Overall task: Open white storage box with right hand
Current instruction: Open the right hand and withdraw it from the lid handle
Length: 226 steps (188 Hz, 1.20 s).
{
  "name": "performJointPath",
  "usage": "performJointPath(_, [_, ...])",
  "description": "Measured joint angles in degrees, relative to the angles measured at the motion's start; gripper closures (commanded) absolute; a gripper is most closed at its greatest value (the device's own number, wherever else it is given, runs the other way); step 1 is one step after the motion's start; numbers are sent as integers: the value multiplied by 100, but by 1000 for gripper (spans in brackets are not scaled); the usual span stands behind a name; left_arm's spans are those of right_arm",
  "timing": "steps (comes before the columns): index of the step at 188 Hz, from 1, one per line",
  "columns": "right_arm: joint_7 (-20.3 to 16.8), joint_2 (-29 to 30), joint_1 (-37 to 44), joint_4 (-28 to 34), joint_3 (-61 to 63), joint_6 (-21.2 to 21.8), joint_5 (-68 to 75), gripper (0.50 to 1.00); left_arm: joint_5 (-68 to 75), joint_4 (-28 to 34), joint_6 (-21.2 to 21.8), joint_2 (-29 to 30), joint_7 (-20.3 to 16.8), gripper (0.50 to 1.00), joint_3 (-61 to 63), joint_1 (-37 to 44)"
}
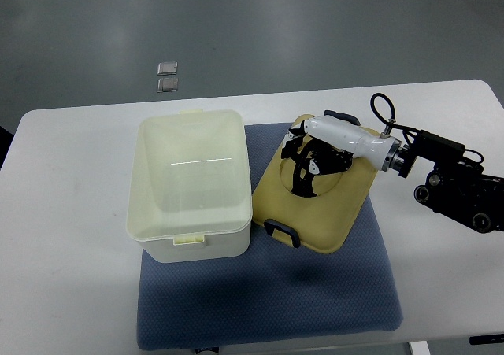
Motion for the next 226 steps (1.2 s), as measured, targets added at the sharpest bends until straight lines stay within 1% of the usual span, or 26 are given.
performJointPath(16, [0, 58, -32, -20, -11, -71, -10, 918, 0, 0, 0, 0, 0, 500, 5, -2])
performJointPath(21, [0, 73, -38, -27, -20, -93, -11, 891, 0, 0, 0, 0, 0, 500, 5, -4])
performJointPath(24, [0, 81, -41, -32, -24, -106, -12, 887, 0, 0, 0, 0, 0, 500, 5, -5])
performJointPath(31, [0, 99, -49, -44, -35, -143, -12, 848, 0, -3, 0, 0, 0, 500, 6, -7])
performJointPath(37, [0, 109, -55, -51, -38, -177, -13, 836, 0, -5, 0, 0, 0, 500, 6, -7])
performJointPath(40, [0, 113, -58, -55, -39, -196, -13, 818, 0, -6, 0, 0, 0, 500, 6, -7])
performJointPath(43, [0, 118, -61, -61, -39, -222, -13, 812, 0, -7, 0, 0, -1, 500, 6, -7])
performJointPath(54, [0, 126, -79, -94, -40, -300, -13, 754, 1, -8, 0, 0, -2, 500, 6, -6])
performJointPath(70, [0, 169, -122, -177, -39, -443, -13, 711, 4, -8, 0, 0, -2, 500, 6, -7])
performJointPath(82, [0, 187, -137, -231, -40, -527, -13, 703, 6, -9, 0, 0, -2, 500, 6, -8])
performJointPath(92, [0, 189, -140, -259, -42, -559, -13, 685, 7, -9, 0, 0, -2, 500, 6, -8])
performJointPath(119, [0, 159, -158, -278, -49, -574, -13, 673, 7, -9, 0, 0, -2, 500, 6, -7])
performJointPath(164, [0, 67, -170, -287, -265, -575, -16, 671, 7, -9, 0, 0, -2, 500, 6, -7])
performJointPath(226, [0, -249, -175, -460, -617, -625, -18, 671, 7, -9, 0, 0, -2, 500, 5, -7])
